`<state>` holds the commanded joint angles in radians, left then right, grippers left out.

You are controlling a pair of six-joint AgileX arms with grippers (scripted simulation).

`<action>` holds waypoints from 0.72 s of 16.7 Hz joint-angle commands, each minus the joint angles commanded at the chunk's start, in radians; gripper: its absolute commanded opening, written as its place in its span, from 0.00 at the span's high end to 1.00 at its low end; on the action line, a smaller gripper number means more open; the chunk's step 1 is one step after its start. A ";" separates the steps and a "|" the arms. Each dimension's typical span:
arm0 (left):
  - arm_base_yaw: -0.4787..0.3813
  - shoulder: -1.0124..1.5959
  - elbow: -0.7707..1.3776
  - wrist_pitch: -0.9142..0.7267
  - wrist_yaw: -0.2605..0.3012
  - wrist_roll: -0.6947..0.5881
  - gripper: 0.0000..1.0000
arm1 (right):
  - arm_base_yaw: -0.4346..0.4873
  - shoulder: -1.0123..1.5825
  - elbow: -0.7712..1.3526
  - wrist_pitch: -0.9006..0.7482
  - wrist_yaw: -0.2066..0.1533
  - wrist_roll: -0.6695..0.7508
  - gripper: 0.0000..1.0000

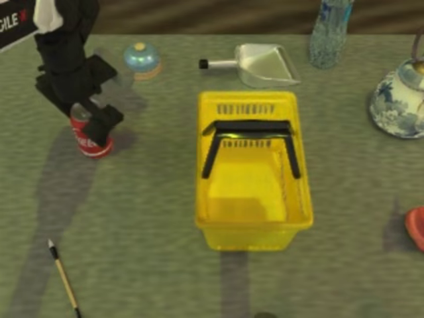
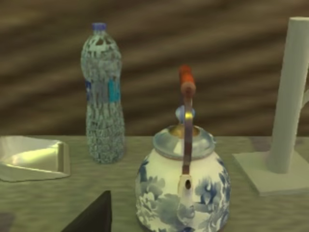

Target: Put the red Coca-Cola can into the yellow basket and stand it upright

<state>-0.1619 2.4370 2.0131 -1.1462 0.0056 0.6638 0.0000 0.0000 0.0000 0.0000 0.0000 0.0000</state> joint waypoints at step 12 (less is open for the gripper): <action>0.000 0.000 0.000 0.000 0.000 0.000 1.00 | 0.000 0.000 0.000 0.000 0.000 0.000 0.00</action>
<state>-0.1619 2.4370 2.0131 -1.1462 0.0056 0.6638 0.0000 0.0000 0.0000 0.0000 0.0000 0.0000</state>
